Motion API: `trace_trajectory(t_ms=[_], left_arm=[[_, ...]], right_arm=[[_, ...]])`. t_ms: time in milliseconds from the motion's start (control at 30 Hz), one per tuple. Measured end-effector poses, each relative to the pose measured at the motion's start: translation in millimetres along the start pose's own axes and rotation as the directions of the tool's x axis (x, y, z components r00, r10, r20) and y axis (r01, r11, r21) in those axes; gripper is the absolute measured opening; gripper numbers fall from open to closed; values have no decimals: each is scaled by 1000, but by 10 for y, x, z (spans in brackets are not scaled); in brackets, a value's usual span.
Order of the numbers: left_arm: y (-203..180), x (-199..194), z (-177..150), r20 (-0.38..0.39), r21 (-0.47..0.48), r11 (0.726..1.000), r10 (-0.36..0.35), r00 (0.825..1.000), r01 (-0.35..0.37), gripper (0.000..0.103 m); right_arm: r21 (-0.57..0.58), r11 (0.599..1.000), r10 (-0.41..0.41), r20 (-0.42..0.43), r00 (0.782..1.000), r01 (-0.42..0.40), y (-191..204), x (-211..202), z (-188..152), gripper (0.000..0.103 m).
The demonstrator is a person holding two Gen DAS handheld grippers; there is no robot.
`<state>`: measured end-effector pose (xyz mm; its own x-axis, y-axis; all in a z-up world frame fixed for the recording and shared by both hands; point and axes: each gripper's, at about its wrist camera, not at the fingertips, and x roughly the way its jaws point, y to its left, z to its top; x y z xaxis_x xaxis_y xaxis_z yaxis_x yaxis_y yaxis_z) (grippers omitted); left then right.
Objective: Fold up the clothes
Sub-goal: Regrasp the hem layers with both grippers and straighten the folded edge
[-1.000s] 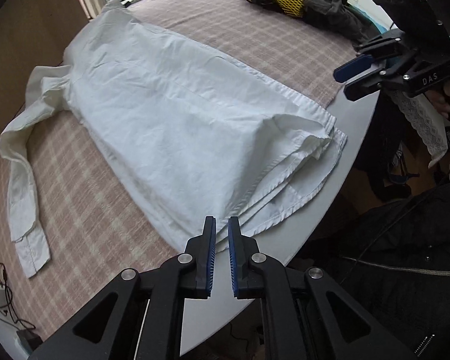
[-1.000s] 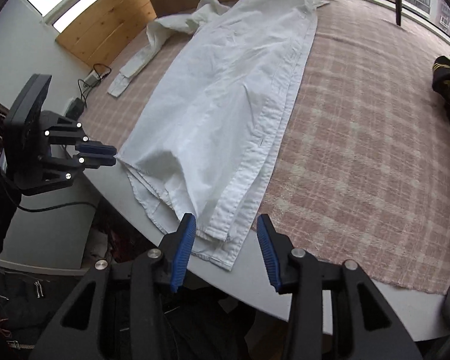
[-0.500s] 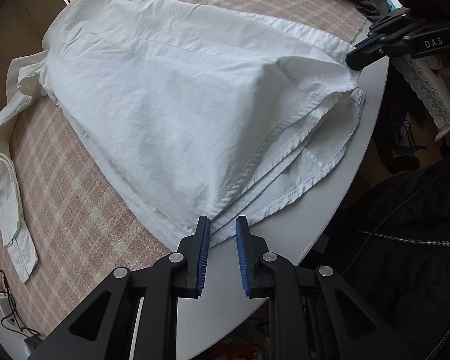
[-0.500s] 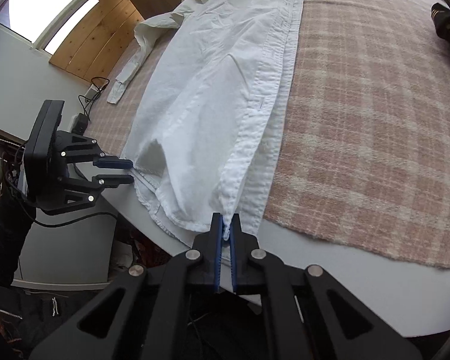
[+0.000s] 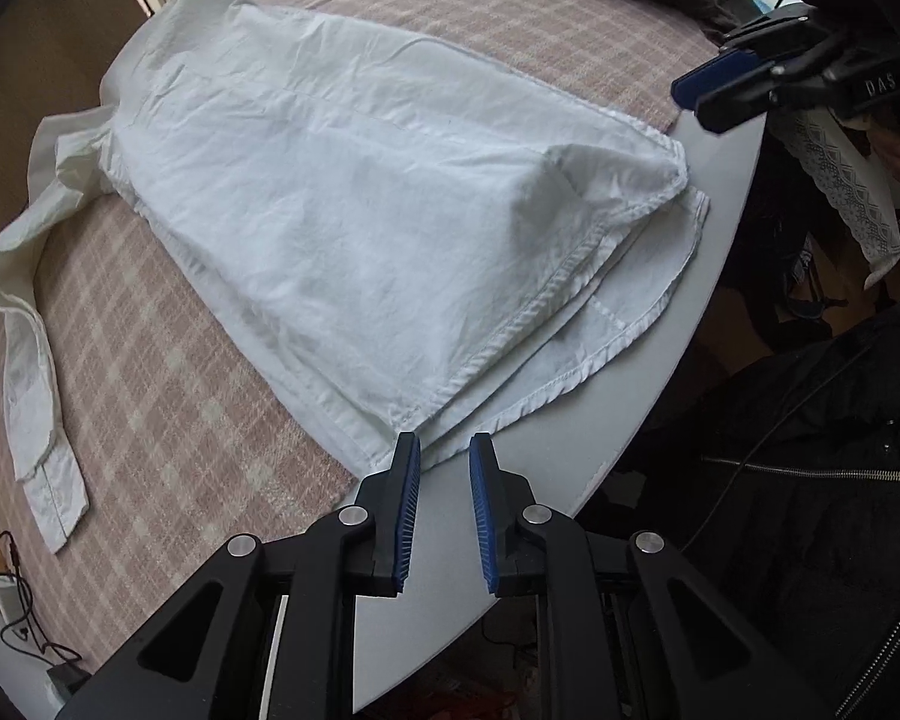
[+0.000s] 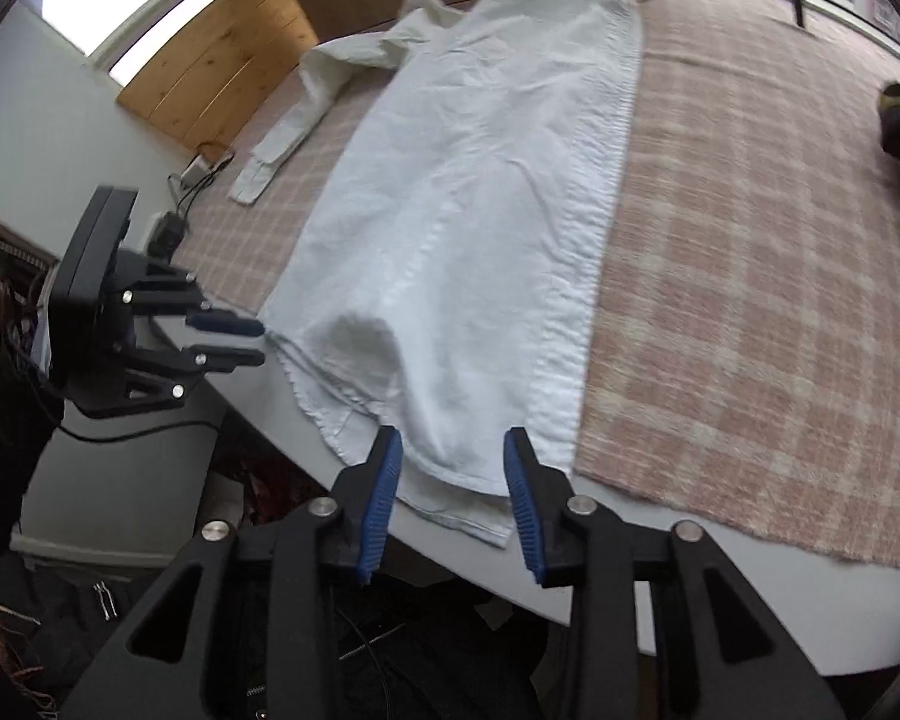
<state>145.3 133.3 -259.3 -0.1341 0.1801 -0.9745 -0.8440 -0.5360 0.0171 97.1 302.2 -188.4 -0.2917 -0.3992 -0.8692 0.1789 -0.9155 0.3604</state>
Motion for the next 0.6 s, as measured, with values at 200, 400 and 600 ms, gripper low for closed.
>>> trace_trajectory(t_ms=[200,400,600], left_arm=[[-211,17,183,42,92,996,-22,999,18,24],[-237,220,251,-4,131,991,-9,1000,9,24],[-74,77,228,7,66,996,-53,999,52,4]], right_arm=[[-298,935,-212,-40,976,191,471,423,-26,47],[-241,948,-219,-12,976,210,371,333,116,43],[-139,978,-161,-4,987,158,93,60,164,34]])
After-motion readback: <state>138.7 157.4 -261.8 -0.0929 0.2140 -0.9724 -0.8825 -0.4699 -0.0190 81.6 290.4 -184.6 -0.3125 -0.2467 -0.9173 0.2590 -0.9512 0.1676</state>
